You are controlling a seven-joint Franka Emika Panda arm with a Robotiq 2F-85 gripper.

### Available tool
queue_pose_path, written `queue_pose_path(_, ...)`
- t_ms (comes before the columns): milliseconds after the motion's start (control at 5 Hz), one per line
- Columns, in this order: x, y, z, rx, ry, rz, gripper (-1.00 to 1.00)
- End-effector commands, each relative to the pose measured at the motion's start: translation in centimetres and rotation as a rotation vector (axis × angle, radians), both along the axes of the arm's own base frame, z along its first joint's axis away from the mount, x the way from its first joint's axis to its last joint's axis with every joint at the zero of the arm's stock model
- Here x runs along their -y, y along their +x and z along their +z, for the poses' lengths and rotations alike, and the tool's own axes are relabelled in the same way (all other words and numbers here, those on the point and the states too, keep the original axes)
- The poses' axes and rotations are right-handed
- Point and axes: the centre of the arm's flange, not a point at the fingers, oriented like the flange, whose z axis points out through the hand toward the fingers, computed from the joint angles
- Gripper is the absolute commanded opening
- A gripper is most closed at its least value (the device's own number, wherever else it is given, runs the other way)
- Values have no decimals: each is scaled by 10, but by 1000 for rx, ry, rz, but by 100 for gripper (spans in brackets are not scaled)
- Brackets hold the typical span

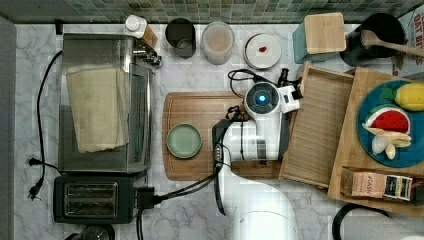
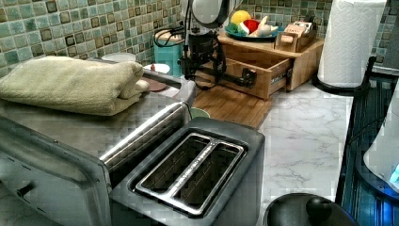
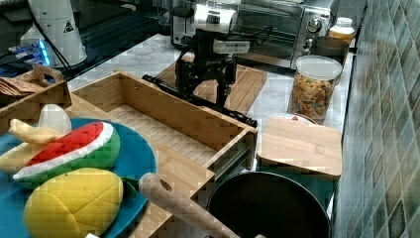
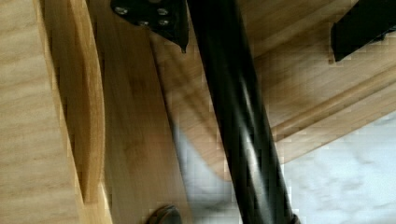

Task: Open the drawer.

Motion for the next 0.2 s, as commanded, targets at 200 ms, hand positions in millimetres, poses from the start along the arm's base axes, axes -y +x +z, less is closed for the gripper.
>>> queue_pose_path(200,-182,61,71,158,126,176,100)
